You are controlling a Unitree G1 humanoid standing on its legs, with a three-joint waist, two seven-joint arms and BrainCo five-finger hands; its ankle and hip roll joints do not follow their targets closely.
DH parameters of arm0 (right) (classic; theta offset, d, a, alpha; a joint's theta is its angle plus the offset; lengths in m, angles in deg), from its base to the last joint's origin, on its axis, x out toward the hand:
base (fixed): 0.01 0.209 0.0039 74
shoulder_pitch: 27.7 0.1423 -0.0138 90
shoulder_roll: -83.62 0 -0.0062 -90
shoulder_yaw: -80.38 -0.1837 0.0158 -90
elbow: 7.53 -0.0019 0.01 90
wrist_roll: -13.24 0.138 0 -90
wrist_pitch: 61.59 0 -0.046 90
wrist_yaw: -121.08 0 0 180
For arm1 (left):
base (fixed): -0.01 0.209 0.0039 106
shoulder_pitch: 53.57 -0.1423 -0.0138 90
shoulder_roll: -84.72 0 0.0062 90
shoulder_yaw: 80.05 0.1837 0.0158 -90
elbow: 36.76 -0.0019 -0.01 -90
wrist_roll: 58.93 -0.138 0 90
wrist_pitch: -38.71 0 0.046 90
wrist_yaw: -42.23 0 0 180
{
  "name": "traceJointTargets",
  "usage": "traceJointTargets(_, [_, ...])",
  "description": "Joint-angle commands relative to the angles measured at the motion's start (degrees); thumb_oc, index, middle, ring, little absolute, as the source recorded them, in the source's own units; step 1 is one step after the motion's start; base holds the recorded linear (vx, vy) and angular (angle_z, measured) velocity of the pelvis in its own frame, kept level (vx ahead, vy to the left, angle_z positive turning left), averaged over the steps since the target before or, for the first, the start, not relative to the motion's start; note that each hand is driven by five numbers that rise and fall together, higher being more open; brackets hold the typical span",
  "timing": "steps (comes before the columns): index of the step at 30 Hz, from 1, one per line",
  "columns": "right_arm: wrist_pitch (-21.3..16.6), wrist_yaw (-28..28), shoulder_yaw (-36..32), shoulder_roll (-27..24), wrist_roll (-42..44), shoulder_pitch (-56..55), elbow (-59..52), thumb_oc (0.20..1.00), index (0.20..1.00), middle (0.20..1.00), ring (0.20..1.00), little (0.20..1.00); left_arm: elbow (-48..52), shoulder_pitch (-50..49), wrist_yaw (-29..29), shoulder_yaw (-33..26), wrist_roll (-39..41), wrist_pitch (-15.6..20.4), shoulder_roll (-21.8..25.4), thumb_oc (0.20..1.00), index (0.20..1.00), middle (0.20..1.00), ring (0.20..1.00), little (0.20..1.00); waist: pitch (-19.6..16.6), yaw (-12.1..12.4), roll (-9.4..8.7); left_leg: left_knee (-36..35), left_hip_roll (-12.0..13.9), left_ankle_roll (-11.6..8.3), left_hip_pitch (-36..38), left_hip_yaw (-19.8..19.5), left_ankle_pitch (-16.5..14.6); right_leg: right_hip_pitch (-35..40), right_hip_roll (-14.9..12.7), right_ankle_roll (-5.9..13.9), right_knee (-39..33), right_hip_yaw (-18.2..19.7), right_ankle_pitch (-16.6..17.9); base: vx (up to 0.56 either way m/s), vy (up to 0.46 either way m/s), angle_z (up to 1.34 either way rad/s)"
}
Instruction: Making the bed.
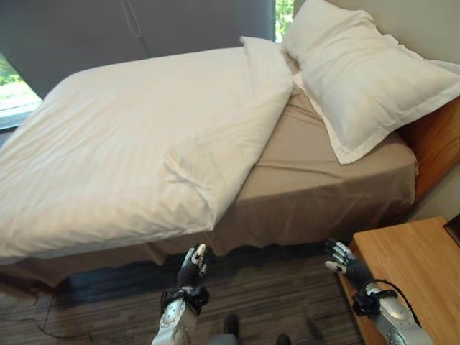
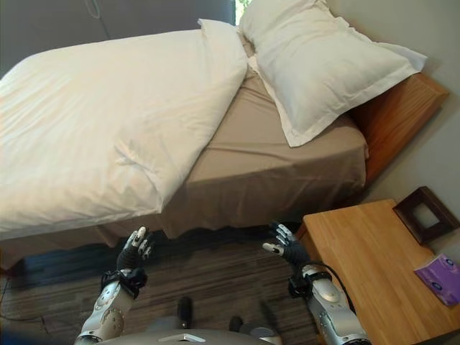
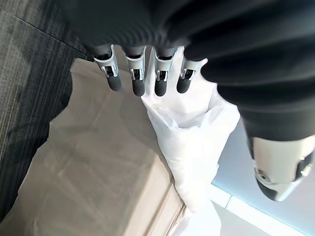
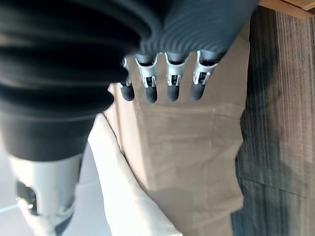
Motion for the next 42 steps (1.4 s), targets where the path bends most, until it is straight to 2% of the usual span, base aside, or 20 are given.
traceJointTargets(1, [-2.39,-0.05,1.80,2.26,0.09,4.81,-2.82,1.000,1.000,1.000,1.000,1.000,3.43,3.24,-0.99,-2.03,-2.18,3.25,5.10,1.000,1.000,1.000,1.000,1.000,1.07,1.75,-3.63,5.50,-1.48,1.20,-0.85,1.72,-6.56,-2.61,-11.03,11.47,9.07,4.65,2.44,0.09,0.237,-0.34])
traceJointTargets(2, [-2.58,0.17,2.91,2.77,0.10,6.56,-3.18,1.000,1.000,1.000,1.000,1.000,3.70,4.22,-1.58,-2.34,-2.24,3.43,6.11,1.000,1.000,1.000,1.000,1.000,2.72,1.66,-3.54,5.47,-1.45,2.22,0.32,2.70,-7.17,-6.96,-10.89,12.31,15.88,4.86,6.31,0.05,0.169,-0.23])
traceJointTargets(3, [-2.58,0.18,2.91,2.78,0.10,6.59,-3.17,1.000,1.000,1.000,1.000,1.000,3.69,4.24,-1.58,-2.35,-2.23,3.43,6.11,1.000,1.000,1.000,1.000,1.000,2.73,1.75,-3.57,5.48,-1.45,2.22,0.32,2.80,-7.18,-7.07,-10.89,12.32,16.00,4.98,6.26,0.05,0.149,-0.33])
traceJointTargets(5, [-2.58,-0.28,3.13,3.07,-0.40,6.40,-3.57,1.000,1.000,1.000,1.000,1.000,4.80,4.50,-1.25,-2.19,-3.37,3.22,7.08,1.000,1.000,1.000,1.000,1.000,3.23,1.13,-3.11,5.03,-1.60,2.62,1.42,2.55,-7.75,-9.13,-11.45,12.37,18.70,5.01,8.78,0.10,0.097,-0.30])
traceJointTargets(7, [-2.19,-0.08,3.00,3.45,-1.21,6.05,-3.36,1.000,1.000,1.000,1.000,1.000,5.10,4.44,-1.52,-2.69,-3.78,3.48,7.38,1.000,1.000,1.000,1.000,1.000,3.01,0.69,-3.06,4.28,-1.55,2.58,2.88,3.02,-8.66,-10.12,-13.88,12.16,16.06,2.36,10.57,0.16,0.053,0.05])
traceJointTargets(9, [-1.92,-0.13,2.96,3.72,-1.54,5.80,-2.67,1.000,1.000,1.000,1.000,1.000,5.27,4.53,-1.51,-3.06,-3.25,3.50,7.30,1.000,1.000,1.000,1.000,1.000,2.48,0.02,-3.39,3.42,-1.51,2.01,4.25,4.00,-9.39,-10.79,-15.56,12.41,9.84,-1.06,11.66,0.17,0.004,-0.04])
traceJointTargets(11, [-1.89,-0.26,2.96,3.55,-1.49,5.58,-2.66,1.000,1.000,1.000,1.000,1.000,5.20,4.52,-1.39,-3.14,-3.01,3.43,7.22,1.000,1.000,1.000,1.000,1.000,2.50,-0.78,-3.42,2.74,-1.58,1.82,5.22,3.96,-9.51,-10.97,-14.77,12.62,7.57,-1.17,11.70,0.20,-0.008,-0.13])
traceJointTargets(12, [-2.09,-0.90,3.06,2.58,-1.29,4.97,-3.51,1.000,1.000,1.000,1.000,1.000,4.30,4.94,-1.25,-2.20,-3.98,3.52,7.04,1.000,1.000,1.000,1.000,1.000,1.63,-1.90,-4.36,2.21,-2.16,1.43,6.66,1.65,-10.38,-11.12,-10.62,11.87,2.85,2.60,8.06,0.32,-0.136,-0.03])
traceJointTargets(14, [-2.79,0.60,2.24,1.25,-3.59,5.72,-3.89,1.000,1.000,1.000,1.000,1.000,3.31,4.55,-0.88,-1.88,-3.18,3.64,5.41,1.000,1.000,1.000,1.000,1.000,0.19,-1.19,-4.73,1.52,-1.63,0.81,7.84,0.44,-10.27,-7.42,-10.04,10.70,-0.16,2.11,7.45,0.33,-0.232,0.83])
traceJointTargets(16, [-3.17,6.42,-2.82,-6.13,-17.70,11.39,-4.95,1.000,1.000,1.000,1.000,1.000,5.73,2.28,0.40,-0.66,-2.19,2.06,4.61,1.000,1.000,1.000,1.000,1.000,-1.38,0.18,-4.32,-0.49,-0.42,0.18,8.20,-1.87,-9.13,-3.89,-9.19,9.60,-3.07,-0.25,6.23,0.21,-0.271,0.85])
traceJointTargets(18, [-3.01,7.42,-2.97,-10.59,-19.93,17.22,-3.31,1.000,1.000,1.000,1.000,1.000,6.39,1.47,1.62,-0.22,-0.98,1.36,4.99,1.000,1.000,1.000,1.000,1.000,-1.42,1.16,-4.39,-1.02,-0.24,0.00,8.08,-2.68,-8.71,-3.42,-9.05,9.41,-3.40,-0.84,6.04,0.05,-0.117,0.33])
traceJointTargets(20, [-3.17,8.38,-2.27,-12.55,-20.52,20.83,-0.45,1.000,1.000,1.000,1.000,1.000,5.93,1.08,2.25,-0.09,-0.43,0.99,5.09,1.000,1.000,1.000,1.000,1.000,-1.26,1.64,-4.38,-1.10,-0.22,-0.10,7.98,-3.14,-8.59,-3.25,-8.97,9.30,-3.59,-1.02,6.04,-0.01,-0.050,0.23])
traceJointTargets(21, [-2.31,9.70,0.84,-16.64,-23.65,29.45,4.48,1.000,1.000,1.000,1.000,1.000,6.58,-0.09,2.79,0.59,0.80,0.61,5.54,1.000,1.000,1.000,1.000,1.000,-1.13,3.16,-4.37,-1.35,-0.22,-0.21,7.61,-3.81,-8.27,-3.08,-8.86,9.11,-3.87,-1.46,6.04,-0.03,-0.042,0.17])
traceJointTargets(23, [-1.21,10.80,6.33,-17.70,-27.74,40.12,10.36,1.000,1.000,1.000,1.000,1.000,7.37,-1.21,3.30,0.90,2.06,0.15,6.00,1.000,1.000,1.000,1.000,1.000,-0.76,4.27,-4.24,-1.67,-0.18,-0.30,7.32,-4.22,-7.84,-2.92,-8.72,8.97,-4.38,-1.72,6.28,-0.04,-0.041,0.10])
traceJointTargets(25, [-0.46,11.28,11.31,-16.84,-30.31,49.56,16.09,1.000,1.000,1.000,1.000,1.000,8.09,-2.67,3.75,1.02,3.16,-0.39,6.23,1.000,1.000,1.000,1.000,1.000,-0.70,5.42,-4.19,-2.19,-0.19,-0.35,7.17,-4.64,-7.42,-2.84,-8.59,8.84,-4.63,-1.93,6.38,-0.02,-0.027,0.15])
traceJointTargets(26, [-0.46,11.28,11.34,-16.83,-30.31,49.60,16.12,1.000,1.000,1.000,1.000,1.000,8.09,-2.67,3.75,1.00,3.16,-0.39,6.22,1.000,1.000,1.000,1.000,1.000,-0.69,5.40,-4.19,-2.19,-0.19,-0.35,7.17,-4.65,-7.42,-2.83,-8.59,8.84,-4.63,-1.93,6.38,-0.02,-0.023,0.20])
traceJointTargets(28, [0.76,13.07,18.04,-15.50,-33.94,64.82,27.49,1.000,1.000,1.000,1.000,1.000,8.91,-3.64,3.74,1.19,3.28,-0.58,7.91,1.000,1.000,1.000,1.000,1.000,-0.57,7.62,-3.99,-2.64,-0.39,-0.51,6.13,-5.75,-6.62,-3.02,-8.50,8.72,-4.98,-2.64,6.37,-0.06,-0.023,0.10])
traceJointTargets(30, [1.69,15.17,20.32,-10.96,-34.83,73.31,36.49,1.000,1.000,1.000,1.000,1.000,8.47,-2.93,3.64,1.64,3.11,-0.57,9.02,1.000,1.000,1.000,1.000,1.000,-0.22,8.75,-3.55,-2.79,-0.62,-0.64,5.00,-6.66,-6.06,-3.66,-8.63,8.67,-4.97,-3.07,6.63,-0.09,-0.005,0.30])
traceJointTargets(33, [2.69,17.25,21.01,-5.03,-34.82,79.26,44.90,1.000,1.000,1.000,1.000,1.000,8.41,-2.25,2.81,2.22,3.17,-0.38,9.55,1.000,1.000,1.000,1.000,1.000,0.12,10.28,-2.65,-3.08,-1.17,-0.86,3.17,-8.36,-5.19,-4.64,-8.76,8.66,-4.92,-4.35,6.87,-0.06,0.011,0.28])
traceJointTargets(42, [4.33,18.67,25.43,1.30,-39.98,89.48,47.83,1.000,1.000,1.000,1.000,1.000,8.47,-1.71,1.46,2.97,2.55,-0.11,10.76,1.000,1.000,1.000,1.000,1.000,0.89,13.20,-1.36,-3.19,-2.57,-1.18,-0.91,-12.31,-3.71,-6.61,-9.35,8.85,-4.63,-8.12,7.15,-0.03,0.014,0.32])
